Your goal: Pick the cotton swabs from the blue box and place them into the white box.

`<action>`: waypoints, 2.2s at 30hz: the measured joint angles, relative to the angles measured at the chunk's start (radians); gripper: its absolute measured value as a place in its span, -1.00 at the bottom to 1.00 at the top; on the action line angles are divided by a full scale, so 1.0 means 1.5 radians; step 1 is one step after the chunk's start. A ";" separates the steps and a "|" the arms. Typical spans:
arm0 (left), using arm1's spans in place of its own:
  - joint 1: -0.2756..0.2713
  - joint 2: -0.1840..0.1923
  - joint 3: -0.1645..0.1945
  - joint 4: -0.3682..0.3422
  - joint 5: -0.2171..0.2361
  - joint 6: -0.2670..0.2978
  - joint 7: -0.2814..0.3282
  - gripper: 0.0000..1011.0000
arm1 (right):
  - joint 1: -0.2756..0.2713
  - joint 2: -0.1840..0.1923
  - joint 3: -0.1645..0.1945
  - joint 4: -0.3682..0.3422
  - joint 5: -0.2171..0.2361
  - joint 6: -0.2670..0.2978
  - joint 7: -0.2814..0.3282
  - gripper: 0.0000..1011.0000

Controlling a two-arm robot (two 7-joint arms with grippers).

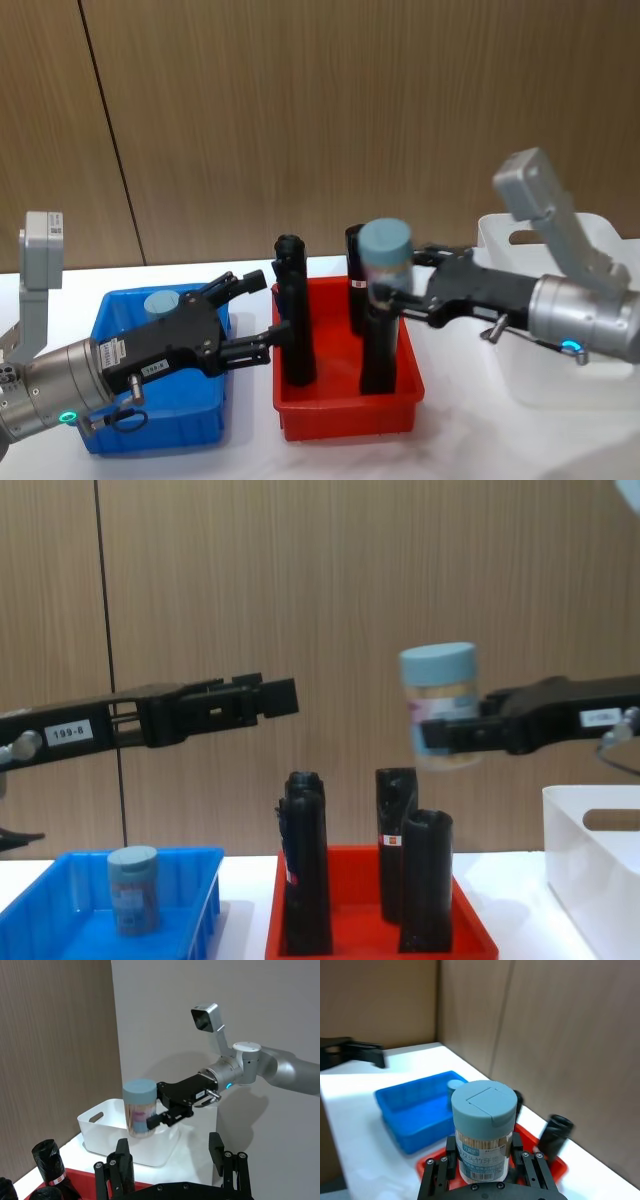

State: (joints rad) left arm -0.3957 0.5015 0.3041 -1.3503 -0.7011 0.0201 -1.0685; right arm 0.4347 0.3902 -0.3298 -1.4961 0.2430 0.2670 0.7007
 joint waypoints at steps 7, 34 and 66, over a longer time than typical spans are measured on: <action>0.000 0.000 0.000 0.000 0.000 0.000 0.000 0.99 | 0.001 0.013 0.019 0.026 0.021 -0.005 -0.043 0.23; 0.000 0.000 0.000 0.000 0.000 0.000 0.000 0.99 | 0.074 0.010 0.057 0.236 0.020 -0.014 -0.214 0.23; 0.000 0.000 0.000 -0.001 0.002 0.000 0.004 0.99 | 0.122 -0.006 0.056 0.360 -0.023 -0.038 -0.249 0.98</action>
State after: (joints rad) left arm -0.3954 0.5009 0.3043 -1.3515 -0.6981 0.0201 -1.0624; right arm 0.6171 0.3815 -0.2460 -0.9556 0.2083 0.2097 0.3272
